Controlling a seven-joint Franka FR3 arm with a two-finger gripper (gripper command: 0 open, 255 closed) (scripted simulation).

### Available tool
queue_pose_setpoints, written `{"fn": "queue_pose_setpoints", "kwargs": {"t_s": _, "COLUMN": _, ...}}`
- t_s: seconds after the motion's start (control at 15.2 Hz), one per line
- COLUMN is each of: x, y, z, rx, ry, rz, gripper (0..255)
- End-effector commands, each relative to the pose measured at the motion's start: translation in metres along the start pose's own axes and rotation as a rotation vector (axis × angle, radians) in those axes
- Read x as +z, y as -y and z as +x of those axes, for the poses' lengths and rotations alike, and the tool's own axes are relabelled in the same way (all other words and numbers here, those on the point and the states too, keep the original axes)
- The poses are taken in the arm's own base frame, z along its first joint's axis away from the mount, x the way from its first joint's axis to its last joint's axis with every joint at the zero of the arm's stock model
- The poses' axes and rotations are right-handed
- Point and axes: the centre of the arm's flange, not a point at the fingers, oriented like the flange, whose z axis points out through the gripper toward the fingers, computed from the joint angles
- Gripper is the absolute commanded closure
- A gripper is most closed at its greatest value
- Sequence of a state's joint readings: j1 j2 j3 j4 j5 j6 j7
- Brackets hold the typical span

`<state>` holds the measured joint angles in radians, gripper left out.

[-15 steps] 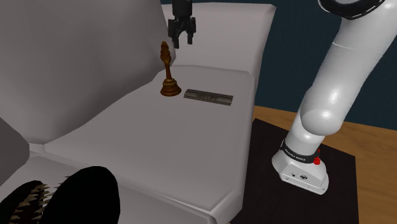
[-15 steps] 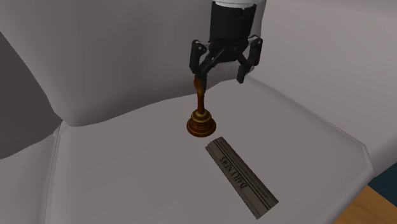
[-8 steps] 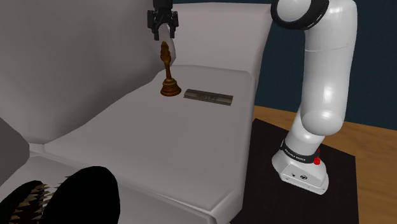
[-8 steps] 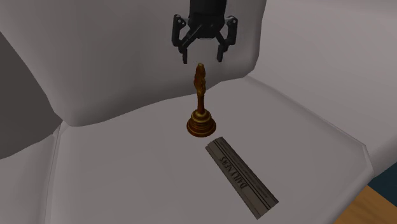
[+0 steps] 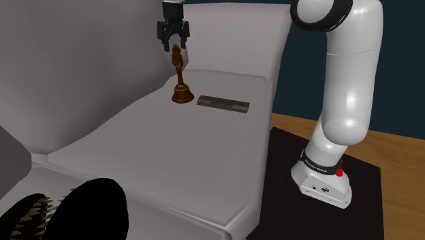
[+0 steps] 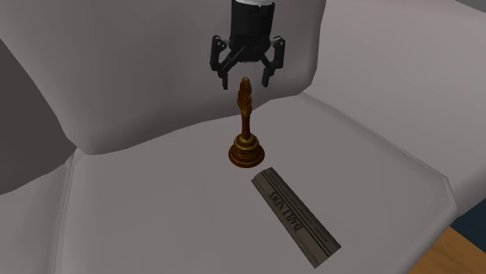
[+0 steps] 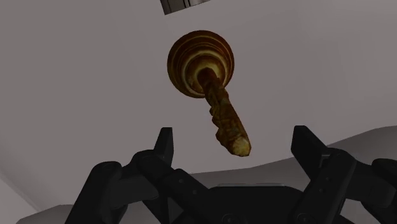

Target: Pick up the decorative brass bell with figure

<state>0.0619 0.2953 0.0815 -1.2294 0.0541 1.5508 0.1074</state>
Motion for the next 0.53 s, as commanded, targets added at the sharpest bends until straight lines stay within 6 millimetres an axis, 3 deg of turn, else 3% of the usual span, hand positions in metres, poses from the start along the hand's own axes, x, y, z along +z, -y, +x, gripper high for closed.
{"fn": "queue_pose_setpoints", "kwargs": {"t_s": 0.0, "x": 0.0049, "y": -0.0011, "z": -0.0001, "rx": 0.0, "ry": -0.001, "rz": 0.0, "gripper": 0}}
{"fn": "queue_pose_setpoints", "kwargs": {"t_s": 0.07, "x": 0.0052, "y": -0.001, "z": -0.0001, "rx": 0.0, "ry": -0.001, "rz": 0.0, "gripper": 255}}
{"fn": "queue_pose_setpoints", "kwargs": {"t_s": 0.46, "x": 0.0054, "y": -0.0013, "z": 0.0, "rx": 0.0, "ry": -0.001, "rz": 0.0, "gripper": 255}}
